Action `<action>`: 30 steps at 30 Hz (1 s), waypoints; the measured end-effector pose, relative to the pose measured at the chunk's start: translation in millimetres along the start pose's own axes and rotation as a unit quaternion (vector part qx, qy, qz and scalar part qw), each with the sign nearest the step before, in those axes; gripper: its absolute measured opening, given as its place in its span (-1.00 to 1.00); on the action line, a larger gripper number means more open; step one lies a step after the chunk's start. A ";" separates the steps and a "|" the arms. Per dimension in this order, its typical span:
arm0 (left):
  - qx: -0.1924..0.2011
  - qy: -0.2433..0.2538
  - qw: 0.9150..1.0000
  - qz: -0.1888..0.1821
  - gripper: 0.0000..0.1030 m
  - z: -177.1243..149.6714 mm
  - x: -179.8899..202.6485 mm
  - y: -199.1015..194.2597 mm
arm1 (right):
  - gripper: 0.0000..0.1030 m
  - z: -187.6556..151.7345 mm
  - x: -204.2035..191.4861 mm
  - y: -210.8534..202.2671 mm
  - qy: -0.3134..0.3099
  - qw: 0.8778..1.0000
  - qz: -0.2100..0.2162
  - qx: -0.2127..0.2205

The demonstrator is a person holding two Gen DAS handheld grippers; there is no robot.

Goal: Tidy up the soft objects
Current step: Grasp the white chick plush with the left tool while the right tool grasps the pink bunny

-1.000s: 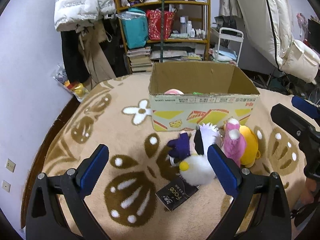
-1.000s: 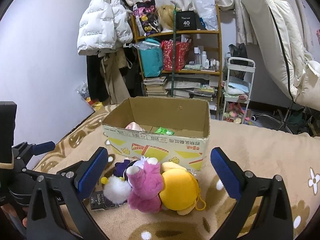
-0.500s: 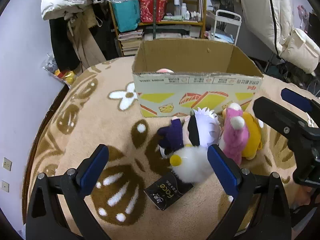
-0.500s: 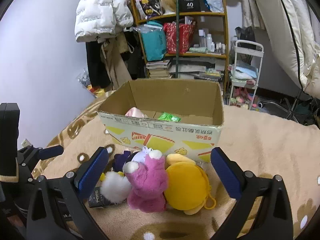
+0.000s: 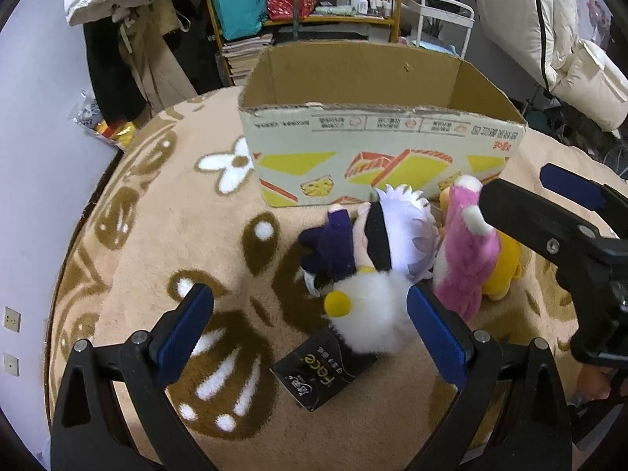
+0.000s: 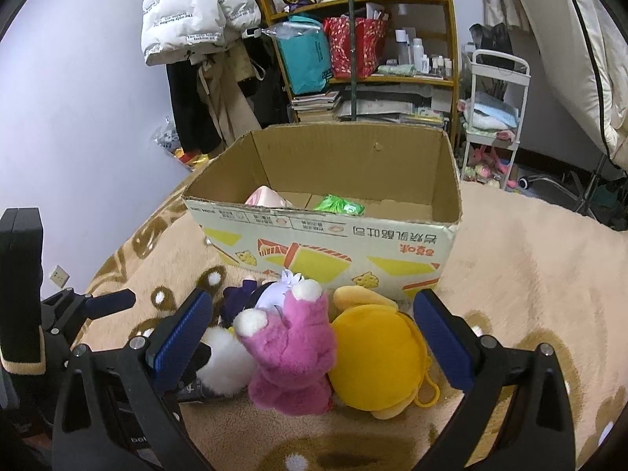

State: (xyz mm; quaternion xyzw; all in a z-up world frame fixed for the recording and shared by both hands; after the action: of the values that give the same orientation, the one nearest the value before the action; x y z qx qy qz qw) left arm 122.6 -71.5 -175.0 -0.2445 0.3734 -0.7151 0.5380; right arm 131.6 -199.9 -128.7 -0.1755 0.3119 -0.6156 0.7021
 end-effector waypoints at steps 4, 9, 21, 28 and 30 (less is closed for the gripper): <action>-0.016 0.007 1.000 -0.005 0.90 -4.8 6.2 7.7 | 1.00 -8.3 -1.9 10.3 -0.001 1.000 0.005 -0.024; -0.042 0.004 0.999 -0.016 0.90 -13.9 11.7 21.5 | 1.00 -19.9 -4.8 20.7 -0.001 0.999 0.014 -0.049; -0.077 -0.021 0.996 -0.045 0.52 -25.0 17.5 46.0 | 0.16 -39.4 -4.6 41.5 0.019 0.994 0.039 -0.097; -0.089 -0.027 0.993 -0.074 -0.01 -28.6 27.4 51.8 | 0.05 -42.0 -7.9 42.0 0.010 0.994 0.036 -0.101; -0.094 -0.032 0.991 -0.085 -0.15 -29.4 31.4 52.1 | 0.01 -41.7 -7.4 40.9 0.009 0.995 0.034 -0.099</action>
State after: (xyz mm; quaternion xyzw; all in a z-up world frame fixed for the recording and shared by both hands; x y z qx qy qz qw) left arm 121.7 -100.8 -235.9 -0.3479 0.3997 -0.7113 0.4619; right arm 134.9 -179.6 -183.9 -0.2276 0.3834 -0.5594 0.6988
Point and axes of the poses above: each gripper's, at about its wrist camera, not at the fingertips, and y roughly the way its jaws point, x to its right, z to its top, the point moved 10 cm from there along y, roughly the way its jaws point, and after that the axes turned 7 degrees about x, right-handed, at the moved point
